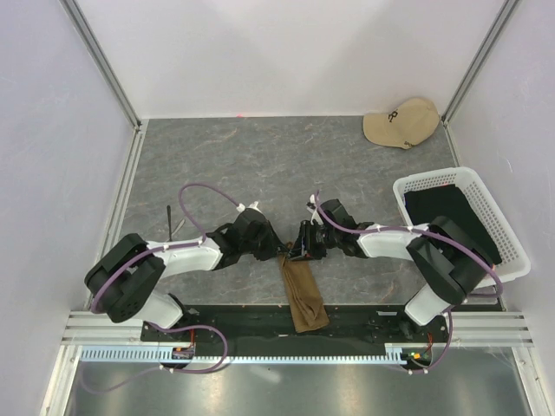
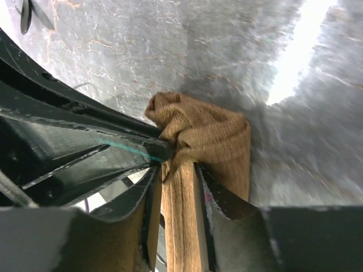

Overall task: Fold the napkin into a case and place the utensils inside
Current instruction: Grasp the top corner of the smaller rectangle folded napkin from the folded napkin.

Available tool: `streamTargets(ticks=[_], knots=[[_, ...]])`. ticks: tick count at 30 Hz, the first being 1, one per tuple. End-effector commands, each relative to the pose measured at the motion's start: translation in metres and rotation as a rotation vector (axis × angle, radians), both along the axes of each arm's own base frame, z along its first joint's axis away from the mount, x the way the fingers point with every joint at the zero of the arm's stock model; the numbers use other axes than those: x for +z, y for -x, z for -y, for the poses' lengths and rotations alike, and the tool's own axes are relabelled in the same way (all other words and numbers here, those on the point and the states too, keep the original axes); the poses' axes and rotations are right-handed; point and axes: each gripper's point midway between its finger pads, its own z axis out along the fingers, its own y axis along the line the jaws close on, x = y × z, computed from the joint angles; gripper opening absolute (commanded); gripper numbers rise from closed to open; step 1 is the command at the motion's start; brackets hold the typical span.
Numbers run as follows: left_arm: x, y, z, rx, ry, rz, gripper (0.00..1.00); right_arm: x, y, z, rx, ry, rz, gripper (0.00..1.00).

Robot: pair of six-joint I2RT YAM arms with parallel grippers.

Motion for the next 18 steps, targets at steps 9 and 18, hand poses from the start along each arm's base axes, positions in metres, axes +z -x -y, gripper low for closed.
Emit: streamTargets(ticks=[9, 18], knots=[[0.042, 0.000, -0.003, -0.171, -0.117, 0.158, 0.36, 0.019, -0.011, 0.023, -0.021, 0.073, 0.107, 0.34], [0.027, 0.006, -0.012, -0.248, -0.271, 0.149, 0.27, 0.017, -0.012, 0.015, -0.014, 0.037, 0.088, 0.11]])
